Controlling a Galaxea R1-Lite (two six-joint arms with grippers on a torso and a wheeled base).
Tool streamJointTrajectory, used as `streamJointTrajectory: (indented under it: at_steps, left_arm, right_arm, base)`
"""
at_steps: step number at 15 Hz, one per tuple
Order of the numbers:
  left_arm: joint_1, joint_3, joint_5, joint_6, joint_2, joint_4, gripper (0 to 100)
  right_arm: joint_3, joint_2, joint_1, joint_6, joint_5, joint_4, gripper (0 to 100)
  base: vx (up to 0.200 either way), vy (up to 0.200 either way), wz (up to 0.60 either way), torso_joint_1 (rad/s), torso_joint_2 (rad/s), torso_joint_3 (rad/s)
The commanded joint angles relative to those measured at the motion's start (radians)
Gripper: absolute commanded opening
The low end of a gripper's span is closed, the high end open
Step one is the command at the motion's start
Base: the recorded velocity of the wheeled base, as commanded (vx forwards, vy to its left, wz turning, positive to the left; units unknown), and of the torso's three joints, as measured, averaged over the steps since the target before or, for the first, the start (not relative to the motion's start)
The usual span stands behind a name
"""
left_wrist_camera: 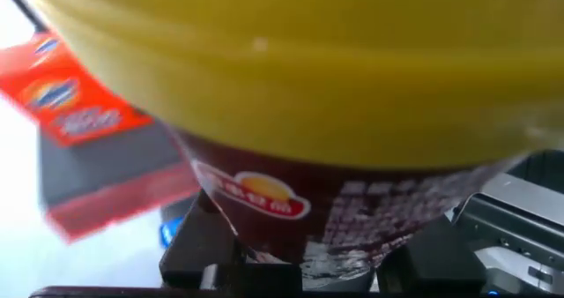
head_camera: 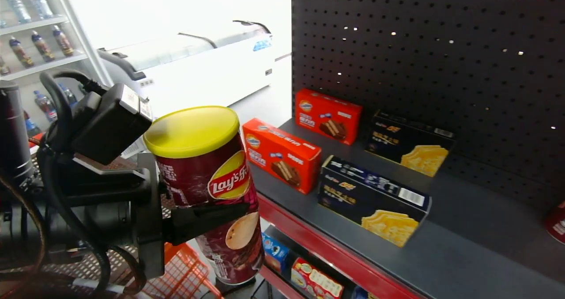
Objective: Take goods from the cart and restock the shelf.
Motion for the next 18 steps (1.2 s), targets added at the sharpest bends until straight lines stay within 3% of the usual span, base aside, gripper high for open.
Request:
streamJointTrajectory:
  at_steps: [1, 5, 13, 18]
  left_arm:
    - [-0.008, 0.002, -0.01, 0.0, -0.013, -0.001, 0]
    - [-0.04, -0.001, -0.011, 0.0, -0.021, -0.001, 0]
    - [-0.04, 0.002, -0.011, 0.0, -0.019, -0.003, 0]
    - [-0.037, 0.018, -0.011, 0.0, -0.021, -0.003, 0]
  right_arm:
    - [0.0, 0.001, 0.0, 0.0, -0.001, 0.0, 100]
    - [0.0, 0.001, 0.0, 0.0, 0.0, 0.0, 100]
    - [0.0, 0.001, 0.0, 0.0, 0.0, 0.0, 100]
    - [0.0, 0.001, 0.0, 0.0, 0.002, 0.0, 100]
  base:
    - [0.0, 0.0, -0.6, -0.007, 0.0, 0.002]
    - [0.0, 0.0, -0.6, 0.001, 0.0, 0.005]
    - [0.0, 0.0, -0.6, 0.002, 0.0, 0.002]
    - [0.0, 0.0, 0.0, 0.0, 0.0, 0.0]
